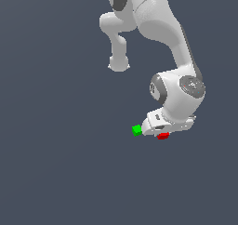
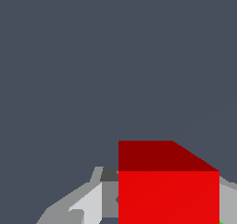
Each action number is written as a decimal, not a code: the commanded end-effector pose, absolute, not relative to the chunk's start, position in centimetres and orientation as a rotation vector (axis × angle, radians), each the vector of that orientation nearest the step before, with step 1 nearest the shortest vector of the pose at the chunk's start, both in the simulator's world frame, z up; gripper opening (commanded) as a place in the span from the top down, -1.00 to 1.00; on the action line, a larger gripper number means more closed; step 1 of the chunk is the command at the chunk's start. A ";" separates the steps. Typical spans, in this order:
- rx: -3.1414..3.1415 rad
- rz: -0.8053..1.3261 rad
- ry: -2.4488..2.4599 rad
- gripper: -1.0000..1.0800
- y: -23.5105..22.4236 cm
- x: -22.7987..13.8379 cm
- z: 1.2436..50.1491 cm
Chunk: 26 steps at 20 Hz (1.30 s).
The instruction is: Stack the red cube on top of the green cube.
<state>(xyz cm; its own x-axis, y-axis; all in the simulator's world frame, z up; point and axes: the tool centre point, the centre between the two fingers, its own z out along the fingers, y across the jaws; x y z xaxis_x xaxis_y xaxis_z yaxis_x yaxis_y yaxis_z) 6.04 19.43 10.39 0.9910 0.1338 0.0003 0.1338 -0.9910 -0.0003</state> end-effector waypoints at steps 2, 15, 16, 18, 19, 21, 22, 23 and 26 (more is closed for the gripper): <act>-3.134 -0.001 -0.210 1.00 17.5 4.9 9.6; -3.134 -0.001 -0.209 1.00 10.9 1.0 6.6; -3.134 -0.001 -0.209 1.00 10.6 0.8 6.5; -3.134 -0.001 -0.209 1.00 10.1 0.6 6.2; -3.134 -0.001 -0.209 1.00 9.9 0.5 6.2; -3.134 -0.001 -0.209 1.00 9.7 0.4 6.1; -3.134 -0.001 -0.209 1.00 9.7 0.4 6.1; -3.134 -0.001 -0.209 -0.92 9.7 0.4 6.1; -3.134 -0.001 -0.209 -0.92 9.7 0.4 6.1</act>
